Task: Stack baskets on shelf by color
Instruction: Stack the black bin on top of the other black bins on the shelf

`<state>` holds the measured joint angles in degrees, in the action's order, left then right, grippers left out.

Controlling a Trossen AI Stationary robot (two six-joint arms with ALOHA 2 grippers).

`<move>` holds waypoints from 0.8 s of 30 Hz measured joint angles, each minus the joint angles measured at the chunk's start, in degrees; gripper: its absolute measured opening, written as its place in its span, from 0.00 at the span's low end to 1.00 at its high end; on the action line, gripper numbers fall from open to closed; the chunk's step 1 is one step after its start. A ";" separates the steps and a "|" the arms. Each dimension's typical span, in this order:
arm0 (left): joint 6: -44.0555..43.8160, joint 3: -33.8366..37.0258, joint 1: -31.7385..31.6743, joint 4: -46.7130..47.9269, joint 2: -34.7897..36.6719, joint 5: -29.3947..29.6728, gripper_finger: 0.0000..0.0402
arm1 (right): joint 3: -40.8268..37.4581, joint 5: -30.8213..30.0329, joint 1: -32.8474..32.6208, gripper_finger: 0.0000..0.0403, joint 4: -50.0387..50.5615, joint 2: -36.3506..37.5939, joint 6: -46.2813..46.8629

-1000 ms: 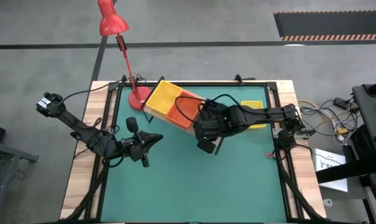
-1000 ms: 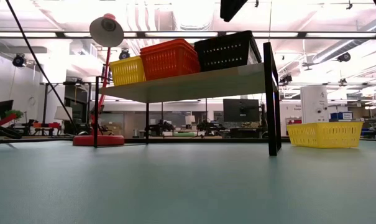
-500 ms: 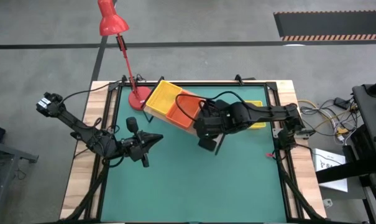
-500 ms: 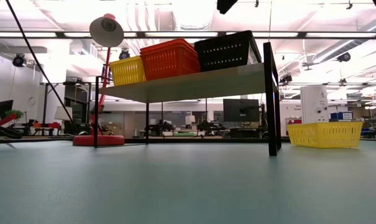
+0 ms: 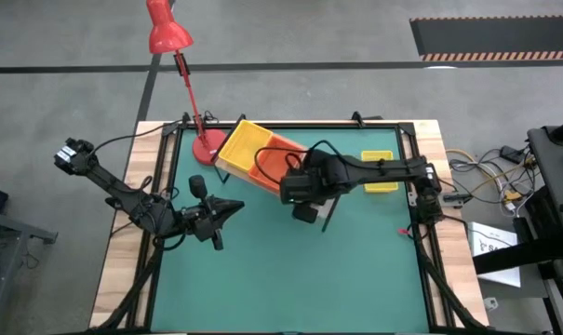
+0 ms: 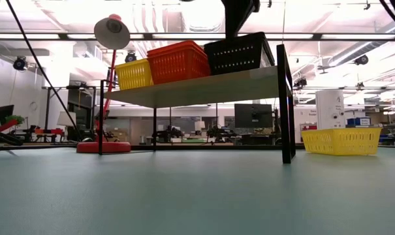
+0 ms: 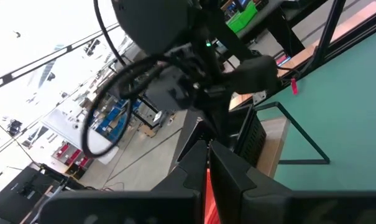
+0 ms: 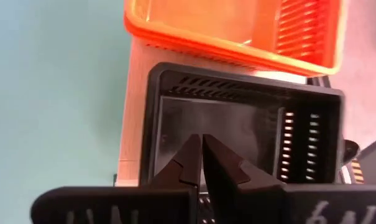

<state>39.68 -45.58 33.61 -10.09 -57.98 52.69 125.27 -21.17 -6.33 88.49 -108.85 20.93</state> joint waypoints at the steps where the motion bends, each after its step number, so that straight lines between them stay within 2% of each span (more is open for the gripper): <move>1: 0.00 0.02 0.00 0.00 0.00 0.00 0.00 | 0.00 0.68 0.15 0.02 -0.06 -0.35 -0.05; 7: 0.00 0.02 0.00 0.02 0.00 0.00 0.00 | -0.02 3.67 0.38 0.02 -0.53 -2.64 -0.49; 24: 0.00 0.04 0.00 0.04 0.00 0.00 0.00 | -0.04 3.84 0.38 0.02 -4.41 -2.47 -0.55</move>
<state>39.68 -45.54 33.61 -10.05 -57.98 52.69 125.23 -17.32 -5.96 84.08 -111.32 20.38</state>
